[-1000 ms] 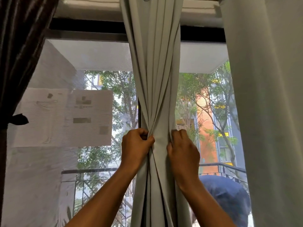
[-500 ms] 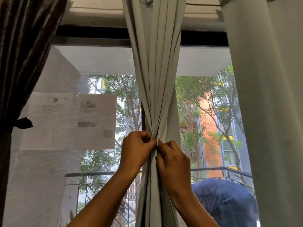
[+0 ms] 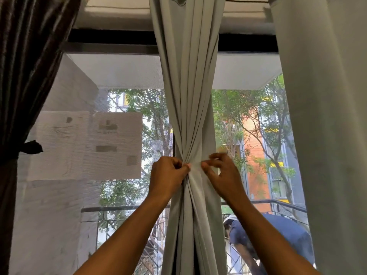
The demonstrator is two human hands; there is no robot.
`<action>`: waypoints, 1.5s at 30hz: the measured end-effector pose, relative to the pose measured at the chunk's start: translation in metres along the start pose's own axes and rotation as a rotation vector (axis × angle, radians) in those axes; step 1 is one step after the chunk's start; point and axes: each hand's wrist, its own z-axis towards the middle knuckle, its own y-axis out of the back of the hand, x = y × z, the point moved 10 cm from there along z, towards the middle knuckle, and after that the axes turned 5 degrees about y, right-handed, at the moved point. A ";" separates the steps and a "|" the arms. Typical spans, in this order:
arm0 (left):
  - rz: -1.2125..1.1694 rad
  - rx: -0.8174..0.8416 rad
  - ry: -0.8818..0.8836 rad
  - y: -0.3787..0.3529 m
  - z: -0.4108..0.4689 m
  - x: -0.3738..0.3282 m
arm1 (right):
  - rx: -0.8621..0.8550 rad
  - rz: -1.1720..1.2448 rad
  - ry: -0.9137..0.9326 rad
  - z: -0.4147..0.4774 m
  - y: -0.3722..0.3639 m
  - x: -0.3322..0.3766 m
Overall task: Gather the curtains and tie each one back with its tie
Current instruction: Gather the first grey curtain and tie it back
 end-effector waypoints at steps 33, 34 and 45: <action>0.104 -0.015 -0.140 0.005 -0.005 -0.014 | -0.105 -0.189 -0.012 -0.032 -0.009 0.049; 0.104 -0.011 -0.137 0.005 -0.005 -0.013 | -0.103 -0.183 0.000 -0.031 -0.008 0.052; 0.290 -0.103 -0.148 0.010 -0.006 -0.021 | -0.117 -0.492 -0.040 -0.025 0.027 0.042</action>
